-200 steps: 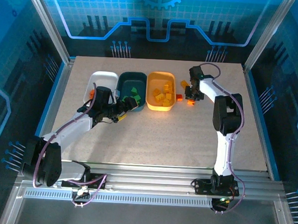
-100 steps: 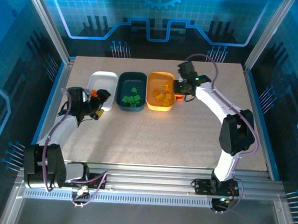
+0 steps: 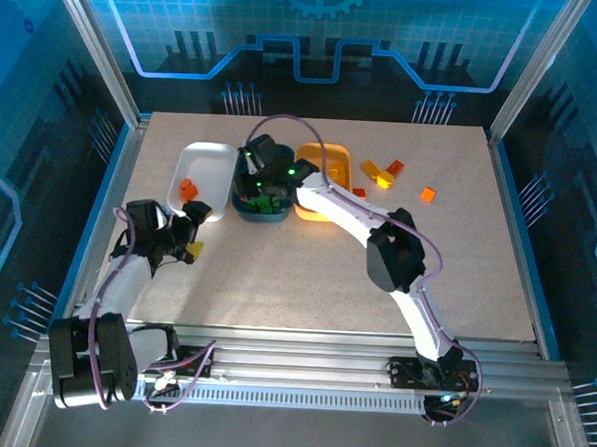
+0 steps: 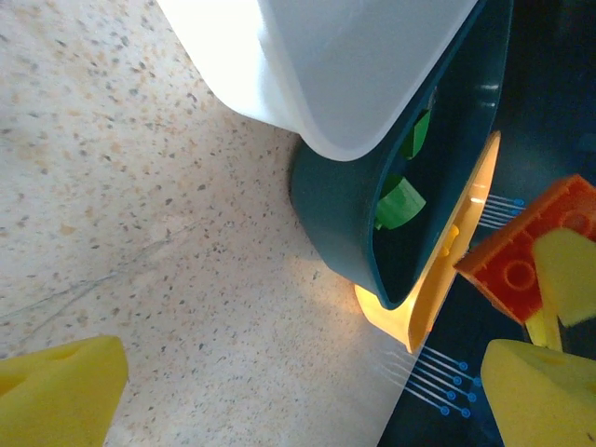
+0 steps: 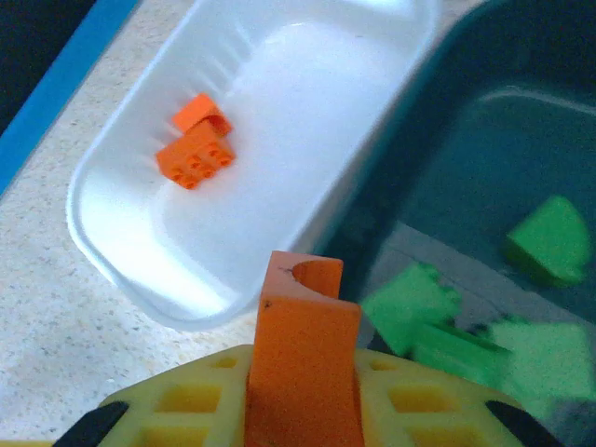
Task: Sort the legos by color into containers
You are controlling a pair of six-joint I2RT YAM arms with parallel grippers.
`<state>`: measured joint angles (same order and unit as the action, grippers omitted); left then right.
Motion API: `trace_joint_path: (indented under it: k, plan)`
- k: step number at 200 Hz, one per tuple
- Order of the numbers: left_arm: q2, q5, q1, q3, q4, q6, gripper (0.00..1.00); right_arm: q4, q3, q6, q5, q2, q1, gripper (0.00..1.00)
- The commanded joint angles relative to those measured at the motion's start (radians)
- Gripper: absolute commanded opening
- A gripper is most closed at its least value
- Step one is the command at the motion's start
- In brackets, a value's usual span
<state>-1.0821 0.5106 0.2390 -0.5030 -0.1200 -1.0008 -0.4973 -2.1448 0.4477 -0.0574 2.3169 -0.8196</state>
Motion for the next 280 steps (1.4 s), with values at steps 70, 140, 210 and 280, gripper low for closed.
trace_joint_path:
  k: [70, 140, 210, 280]
  plan:
    - [0.085, 0.042, 0.145, 0.043, -0.127, 0.019, 0.99, -0.012, -0.411, -0.064, 0.099, 0.330, -0.033, 0.29]
    - [0.078, 0.088, 0.146, 0.044, -0.096, 0.036, 0.99, -0.106, -0.529, -0.125, 0.069, 0.380, -0.064, 0.35]
    - [0.114, 0.115, 0.141, 0.052, -0.060, 0.013, 0.99, -0.158, -0.407, -0.153, -0.019, 0.221, -0.065, 0.62]
    - [0.036, -0.023, -0.250, -0.090, -0.023, 0.111, 0.99, 0.031, 0.444, -0.034, -0.272, -0.375, 0.265, 0.69]
